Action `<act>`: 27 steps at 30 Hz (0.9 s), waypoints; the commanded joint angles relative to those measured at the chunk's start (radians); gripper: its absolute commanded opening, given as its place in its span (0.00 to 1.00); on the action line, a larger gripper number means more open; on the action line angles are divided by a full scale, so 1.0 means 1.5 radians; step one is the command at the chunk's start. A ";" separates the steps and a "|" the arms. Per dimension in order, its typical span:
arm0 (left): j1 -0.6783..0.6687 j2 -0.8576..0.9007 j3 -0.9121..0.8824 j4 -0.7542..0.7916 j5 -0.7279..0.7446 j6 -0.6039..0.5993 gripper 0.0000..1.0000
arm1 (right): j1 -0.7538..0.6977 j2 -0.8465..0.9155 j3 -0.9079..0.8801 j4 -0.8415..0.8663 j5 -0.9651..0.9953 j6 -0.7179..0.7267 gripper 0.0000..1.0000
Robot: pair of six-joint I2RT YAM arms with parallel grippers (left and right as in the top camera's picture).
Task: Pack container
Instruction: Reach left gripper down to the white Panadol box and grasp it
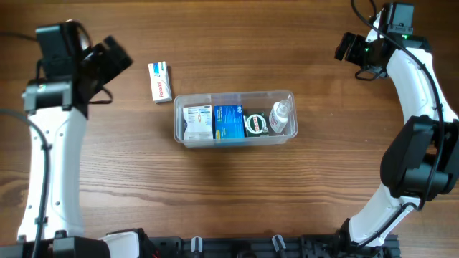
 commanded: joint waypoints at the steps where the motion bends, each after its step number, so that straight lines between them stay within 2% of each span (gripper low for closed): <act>1: -0.081 0.066 0.005 0.034 0.031 0.028 0.97 | -0.003 0.009 0.012 0.002 0.006 -0.008 1.00; 3: -0.121 0.106 0.005 0.061 -0.008 0.031 0.99 | -0.003 0.009 0.012 0.002 0.006 -0.008 1.00; 7: -0.165 0.180 0.005 0.098 -0.105 0.108 1.00 | -0.003 0.009 0.012 0.002 0.006 -0.008 1.00; 16: -0.118 0.271 0.005 0.118 -0.108 0.115 1.00 | -0.003 0.009 0.012 0.002 0.006 -0.008 1.00; 27: -0.111 0.391 0.005 0.138 -0.108 0.115 0.99 | -0.003 0.009 0.012 0.002 0.006 -0.008 1.00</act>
